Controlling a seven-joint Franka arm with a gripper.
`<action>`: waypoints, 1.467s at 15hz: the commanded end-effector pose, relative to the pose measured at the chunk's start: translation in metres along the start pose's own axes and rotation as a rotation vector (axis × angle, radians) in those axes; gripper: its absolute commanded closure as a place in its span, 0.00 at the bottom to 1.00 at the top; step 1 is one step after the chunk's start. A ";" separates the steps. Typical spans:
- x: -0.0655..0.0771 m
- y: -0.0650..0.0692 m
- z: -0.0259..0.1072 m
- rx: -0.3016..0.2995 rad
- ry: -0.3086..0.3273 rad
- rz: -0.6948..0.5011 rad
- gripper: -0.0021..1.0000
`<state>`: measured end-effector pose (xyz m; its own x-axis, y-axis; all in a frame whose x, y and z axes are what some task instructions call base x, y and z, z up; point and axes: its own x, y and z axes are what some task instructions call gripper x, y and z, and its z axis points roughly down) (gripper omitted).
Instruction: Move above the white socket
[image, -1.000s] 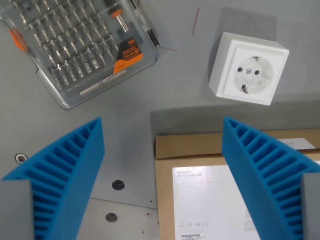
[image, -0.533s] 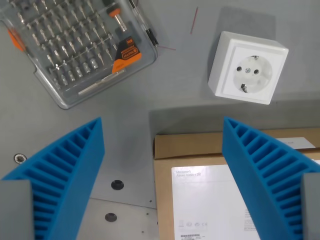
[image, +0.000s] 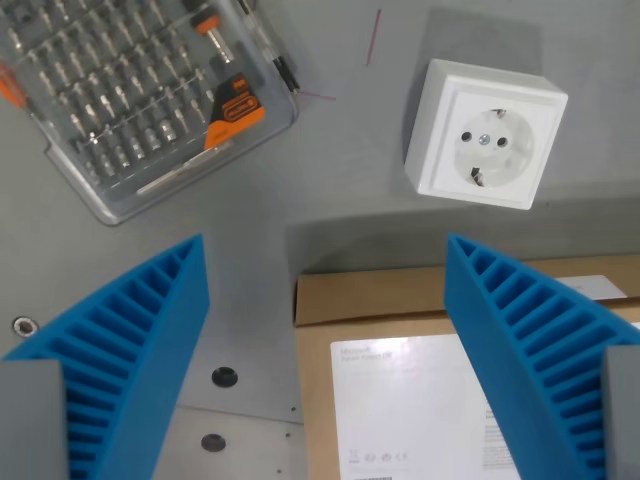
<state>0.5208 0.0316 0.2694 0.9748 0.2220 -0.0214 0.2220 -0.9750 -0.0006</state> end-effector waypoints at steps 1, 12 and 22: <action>0.001 0.008 0.006 -0.004 0.034 0.047 0.00; 0.001 0.030 0.030 -0.001 0.041 0.114 0.00; 0.000 0.054 0.054 0.008 0.043 0.166 0.00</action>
<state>0.5318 -0.0178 0.2190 0.9917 0.1230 -0.0376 0.1231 -0.9924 0.0004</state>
